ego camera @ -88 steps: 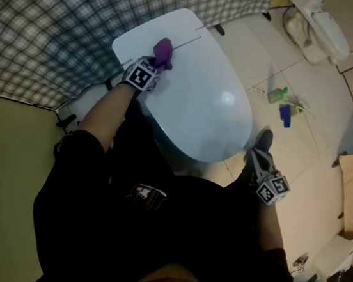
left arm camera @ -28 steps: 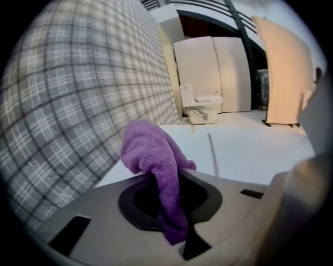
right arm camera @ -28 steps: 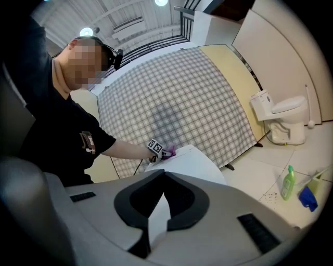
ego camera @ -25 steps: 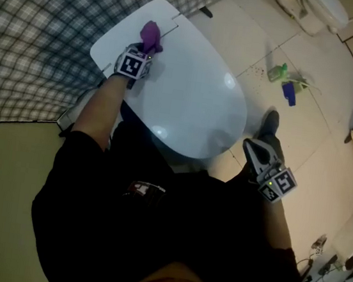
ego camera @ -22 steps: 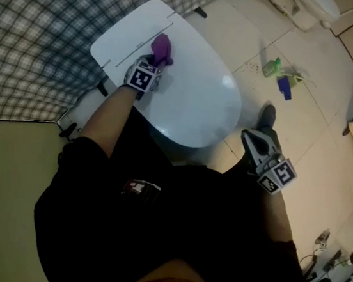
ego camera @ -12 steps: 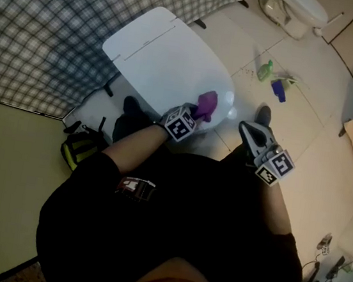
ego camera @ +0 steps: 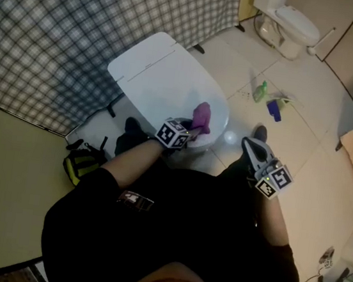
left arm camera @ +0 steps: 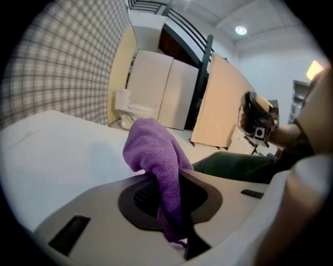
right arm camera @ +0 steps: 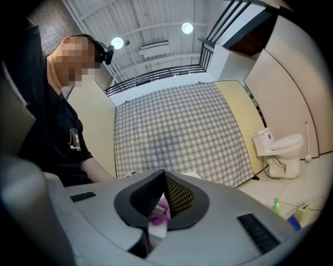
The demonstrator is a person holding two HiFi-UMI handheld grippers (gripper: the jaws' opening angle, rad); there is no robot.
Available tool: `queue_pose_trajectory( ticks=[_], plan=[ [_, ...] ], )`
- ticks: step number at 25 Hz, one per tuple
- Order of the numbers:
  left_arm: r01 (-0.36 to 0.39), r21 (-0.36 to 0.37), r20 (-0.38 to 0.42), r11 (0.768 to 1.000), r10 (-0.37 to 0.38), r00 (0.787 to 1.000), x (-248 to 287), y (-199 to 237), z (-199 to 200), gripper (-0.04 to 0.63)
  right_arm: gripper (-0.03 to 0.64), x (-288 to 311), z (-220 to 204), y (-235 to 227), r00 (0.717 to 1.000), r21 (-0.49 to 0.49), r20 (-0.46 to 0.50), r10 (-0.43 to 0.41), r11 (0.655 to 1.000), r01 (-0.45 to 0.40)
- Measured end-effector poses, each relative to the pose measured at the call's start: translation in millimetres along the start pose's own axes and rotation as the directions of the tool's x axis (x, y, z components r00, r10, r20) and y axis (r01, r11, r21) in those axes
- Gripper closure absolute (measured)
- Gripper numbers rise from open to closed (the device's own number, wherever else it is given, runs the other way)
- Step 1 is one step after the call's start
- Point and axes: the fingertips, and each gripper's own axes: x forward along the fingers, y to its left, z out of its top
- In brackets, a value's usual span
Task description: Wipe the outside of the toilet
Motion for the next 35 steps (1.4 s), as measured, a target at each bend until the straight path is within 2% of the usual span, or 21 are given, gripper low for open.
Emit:
queue_pose_trajectory(
  ticks=[3, 5, 7, 10, 13, 17, 20, 21, 23, 25, 28, 30, 32, 35],
  plan=[
    [-0.153, 0.028, 0.044, 0.988, 0.152, 0.987, -26, 87, 37, 0.535, 0.624, -3, -5, -24, 0.999, 0.02, -0.006, -0.039, 0.999, 0.039],
    [-0.26, 0.017, 0.048, 0.965, 0.259, 0.965, -46, 155, 54, 0.535, 0.624, 0, -10, -38, 0.998, 0.032, -0.019, -0.056, 0.998, 0.057],
    [-0.363, -0.002, 0.05, 0.932, 0.363, 0.931, -70, 224, 75, 0.535, 0.624, 8, -14, -54, 0.997, 0.04, -0.04, -0.067, 0.997, 0.069],
    [-0.493, -0.048, 0.048, 0.868, 0.495, 0.867, -100, 320, 102, 0.535, 0.624, 24, -16, -79, 0.994, 0.053, -0.07, -0.081, 0.995, 0.085],
    [-0.577, -0.075, 0.03, 0.813, 0.58, 0.814, -109, 399, 114, 0.535, 0.624, 36, -26, -104, 0.991, 0.079, -0.096, -0.098, 0.991, 0.106],
    [-0.668, -0.028, 0.007, 0.744, 0.668, 0.744, -115, 492, 149, 0.535, 0.624, 56, -25, -139, 0.989, 0.122, -0.096, -0.111, 0.985, 0.122],
    [-0.72, -0.017, -0.038, 0.694, 0.719, 0.694, -122, 545, 143, 0.535, 0.624, 65, -27, -151, 0.988, 0.156, -0.112, -0.104, 0.98, 0.121],
    [-0.729, -0.004, -0.054, 0.684, 0.728, 0.683, -121, 560, 139, 0.535, 0.624, 69, -30, -155, 0.988, 0.165, -0.115, -0.1, 0.979, 0.118],
    [-0.724, 0.026, -0.08, 0.689, 0.724, 0.685, -110, 576, 132, 0.535, 0.624, 77, -33, -162, 0.989, 0.184, -0.118, -0.091, 0.977, 0.112],
    [-0.706, 0.038, -0.069, 0.707, 0.707, 0.704, -91, 578, 132, 0.535, 0.624, 82, -34, -165, 0.989, 0.197, -0.12, -0.083, 0.975, 0.106],
    [-0.686, 0.015, -0.052, 0.727, 0.686, 0.726, -71, 571, 137, 0.535, 0.624, 87, -36, -159, 0.989, 0.199, -0.13, -0.067, 0.976, 0.092],
    [-0.661, 0.052, -0.077, 0.749, 0.663, 0.745, -56, 558, 136, 0.535, 0.624, 87, -36, -152, 0.99, 0.184, -0.127, -0.067, 0.979, 0.09],
    [-0.611, 0.107, -0.107, 0.784, 0.62, 0.777, -39, 528, 131, 0.535, 0.624, 82, -33, -144, 0.991, 0.171, -0.11, -0.075, 0.981, 0.094],
    [-0.478, 0.124, -0.145, 0.869, 0.493, 0.858, -8, 448, 112, 0.537, 0.624, 65, -24, -125, 0.994, 0.156, -0.075, -0.085, 0.983, 0.096]
  ],
)
